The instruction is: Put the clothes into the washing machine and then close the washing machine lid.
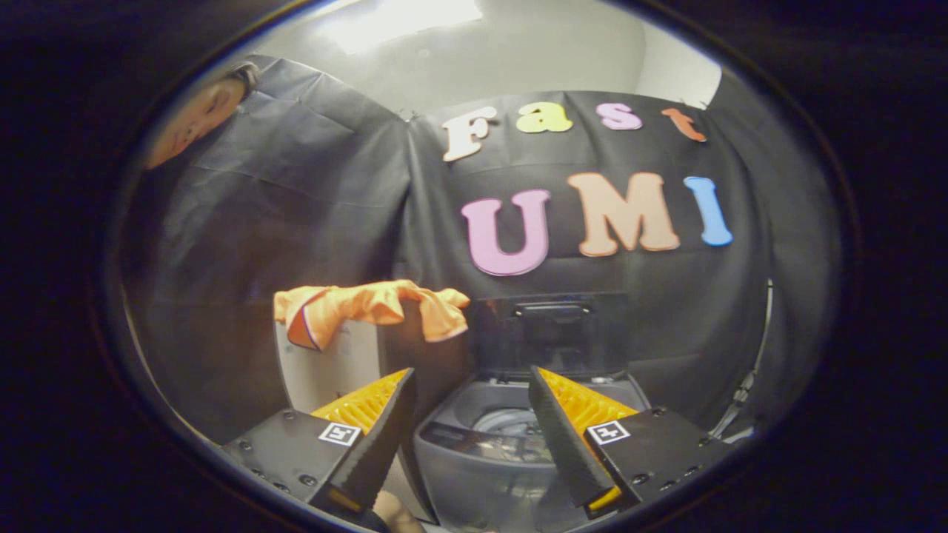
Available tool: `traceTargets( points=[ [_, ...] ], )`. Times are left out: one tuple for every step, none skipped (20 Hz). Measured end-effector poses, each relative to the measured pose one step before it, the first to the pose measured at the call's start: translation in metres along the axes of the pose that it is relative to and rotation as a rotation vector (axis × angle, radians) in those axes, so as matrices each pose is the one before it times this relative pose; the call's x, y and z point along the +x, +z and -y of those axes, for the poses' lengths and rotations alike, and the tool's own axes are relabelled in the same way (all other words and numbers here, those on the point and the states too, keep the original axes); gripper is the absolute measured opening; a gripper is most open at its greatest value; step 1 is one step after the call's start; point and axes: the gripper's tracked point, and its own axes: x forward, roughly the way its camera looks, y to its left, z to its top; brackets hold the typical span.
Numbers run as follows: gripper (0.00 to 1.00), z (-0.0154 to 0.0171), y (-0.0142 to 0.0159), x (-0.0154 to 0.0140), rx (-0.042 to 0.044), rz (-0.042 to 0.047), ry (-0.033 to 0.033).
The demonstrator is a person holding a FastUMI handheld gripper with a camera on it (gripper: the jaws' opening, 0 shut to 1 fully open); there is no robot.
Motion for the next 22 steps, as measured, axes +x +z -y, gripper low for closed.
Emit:
traceTargets(
  points=[
    [0.95, -0.01391, 0.01079, 0.01795, 0.00534, 0.00073, 0.0366],
    [0.95, -0.01166, 0.01034, 0.01851, 0.00515, -0.00012, 0.03135],
    [0.95, -0.01135, 0.01082, 0.01703, 0.00499, 0.00479, 0.02884],
    [0.95, -0.00979, 0.00995, 0.018, 0.01095, 0.00903, 0.02518],
    [0.95, -0.00845, 0.00723, 0.01629, 0.01066, 0.00011, 0.02132],
    [0.95, -0.00612, 0.0044, 0.01663, 0.00688, -0.00443, 0.00851],
    [0.95, -0.00556, 0.00383, 0.01645, 0.00312, -0.00705, 0.01268],
    [0.95, -0.00699, 0.00211, 0.0155, -0.00199, -0.01564, 0.01794],
    [0.95, -0.00504, -0.00058, 0.01412, -0.00555, -0.0216, 0.01255],
    [0.95, -0.00664, -0.0031, 0.01415, -0.00985, -0.02627, 0.0151],
    [0.95, -0.00682, -0.00324, 0.01259, -0.00902, -0.03059, 0.01195],
    [0.95, -0.00544, -0.00413, 0.01326, -0.00965, -0.03487, 0.00349],
    [0.95, -0.00559, -0.00637, 0.01022, -0.01682, -0.03732, 0.00905],
    [0.96, -0.0027, -0.00351, 0.01065, -0.02583, -0.03381, -0.00134],
    [0.96, -0.00154, -0.00186, 0.00863, -0.03101, -0.02293, -0.00603],
    [0.96, -0.00054, -0.00316, 0.00753, -0.0282, -0.0221, -0.00458],
    [0.97, -0.00246, -0.00458, 0.00591, -0.02078, -0.02602, -0.00075],
    [0.97, -0.0009, -0.00391, 0.00407, -0.01458, -0.02561, 0.00091],
    [0.97, -0.0016, -0.00504, 0.00328, -0.01168, -0.02621, 0.00055],
    [0.98, -0.00192, -0.00234, 0.00169, -0.00138, -0.01415, 0.00493],
    [0.98, -0.00128, 0.00147, 0.00224, 0.01065, 0.00029, 0.00352],
    [0.96, 0.00016, -0.0042, -0.00028, 0.01001, -0.0158, 0.00323]
  ],
)
